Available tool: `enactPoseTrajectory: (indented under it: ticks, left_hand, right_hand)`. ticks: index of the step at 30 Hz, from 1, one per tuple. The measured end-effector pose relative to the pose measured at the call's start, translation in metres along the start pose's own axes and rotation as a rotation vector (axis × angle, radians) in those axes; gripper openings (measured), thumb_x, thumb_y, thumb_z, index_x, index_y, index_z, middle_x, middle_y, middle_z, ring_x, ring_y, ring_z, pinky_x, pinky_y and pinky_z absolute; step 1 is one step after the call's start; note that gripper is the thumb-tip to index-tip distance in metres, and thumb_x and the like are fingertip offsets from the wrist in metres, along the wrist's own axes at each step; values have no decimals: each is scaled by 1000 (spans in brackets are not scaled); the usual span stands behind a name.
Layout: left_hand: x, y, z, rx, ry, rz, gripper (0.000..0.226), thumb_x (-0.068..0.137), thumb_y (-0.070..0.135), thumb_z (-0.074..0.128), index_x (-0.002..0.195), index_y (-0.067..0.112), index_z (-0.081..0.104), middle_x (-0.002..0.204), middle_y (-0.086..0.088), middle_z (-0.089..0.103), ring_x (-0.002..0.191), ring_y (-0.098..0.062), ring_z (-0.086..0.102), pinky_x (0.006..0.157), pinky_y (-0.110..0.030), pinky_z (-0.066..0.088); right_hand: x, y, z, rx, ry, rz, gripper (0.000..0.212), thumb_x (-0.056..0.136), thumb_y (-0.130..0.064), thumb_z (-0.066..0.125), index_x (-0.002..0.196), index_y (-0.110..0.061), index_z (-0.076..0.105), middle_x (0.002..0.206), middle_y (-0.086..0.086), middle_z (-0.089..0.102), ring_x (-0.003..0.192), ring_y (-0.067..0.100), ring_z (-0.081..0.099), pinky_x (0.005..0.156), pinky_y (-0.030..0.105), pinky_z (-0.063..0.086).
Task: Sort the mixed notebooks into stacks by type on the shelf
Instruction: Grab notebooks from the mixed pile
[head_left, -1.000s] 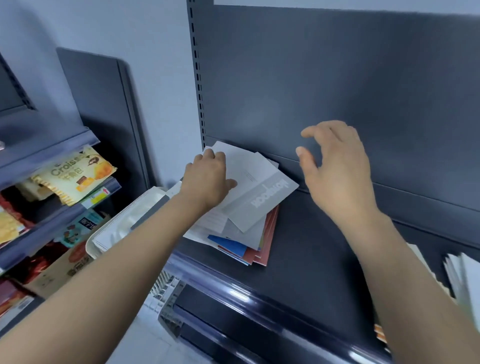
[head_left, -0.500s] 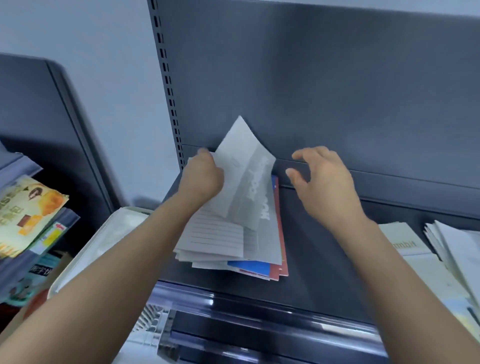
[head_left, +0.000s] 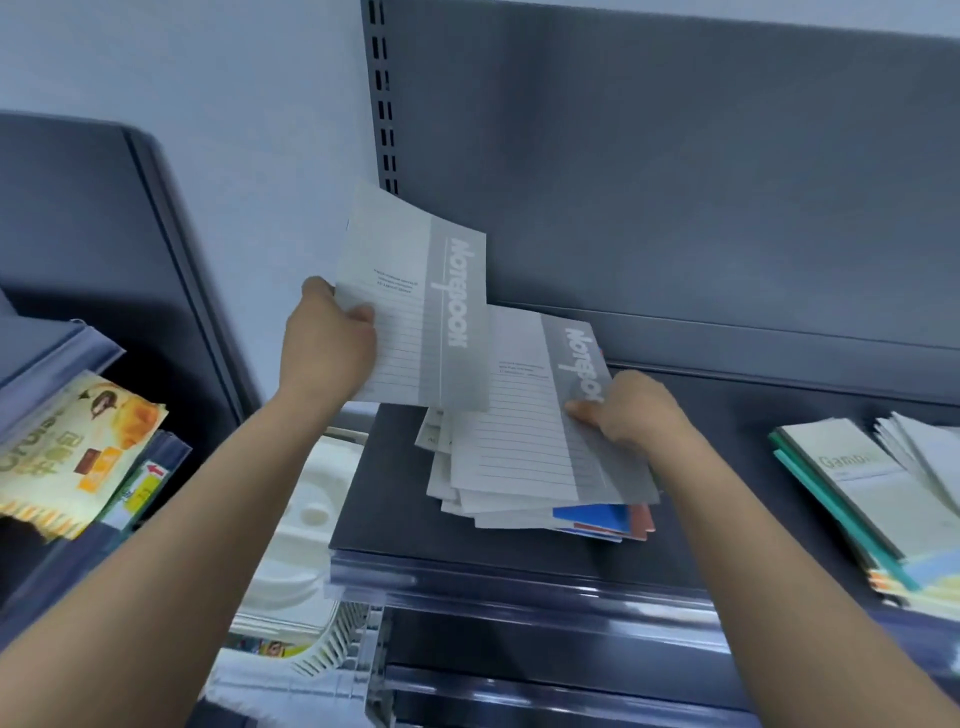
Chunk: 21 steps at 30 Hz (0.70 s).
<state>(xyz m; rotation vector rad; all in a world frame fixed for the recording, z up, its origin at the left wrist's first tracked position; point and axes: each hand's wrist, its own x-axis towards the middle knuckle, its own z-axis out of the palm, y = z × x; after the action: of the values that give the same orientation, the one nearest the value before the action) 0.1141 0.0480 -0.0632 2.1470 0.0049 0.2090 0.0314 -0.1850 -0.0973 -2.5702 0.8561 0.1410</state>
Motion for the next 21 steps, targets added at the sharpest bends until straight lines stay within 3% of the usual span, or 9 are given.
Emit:
enactPoseTrajectory:
  ticks: [2,7,13,16,21]
  left_hand:
    - [0,-1,0,-12,-20,9,11,95,17,44,101,10,37,91,-2,46,63,-7,40,49,-23,31]
    - [-4,10,11,-64,-83,67,13,96,17,44,104,8,40,94,-3,47,77,-20,44,59,-27,32]
    - [-18,28,29,-127,-121,103,10,98,17,43,103,11,37,80,7,43,70,-13,43,49,-17,27]
    - [-26,40,38,-150,-123,131,10,98,18,42,100,10,36,76,11,41,64,-1,39,50,-18,29]
    - [-53,77,73,-158,-102,206,14,99,19,42,95,9,34,72,6,39,59,-6,38,48,-22,31]
  right_hand:
    - [-5,0,-1,95,45,45,38,88,-34,60,110,-2,56,114,14,60,101,31,57,69,30,38]
    - [-9,11,5,255,213,101,27,90,-21,59,105,0,56,110,16,61,84,25,54,65,29,39]
    - [-22,26,-15,378,415,-10,1,92,-4,43,91,-5,44,94,13,54,80,24,47,64,28,33]
    - [-26,39,-34,420,525,-61,7,92,-3,41,87,-7,39,85,6,49,77,23,45,62,26,30]
    - [-17,84,-70,440,641,-105,10,90,0,37,88,-10,39,87,9,55,79,27,47,62,29,32]
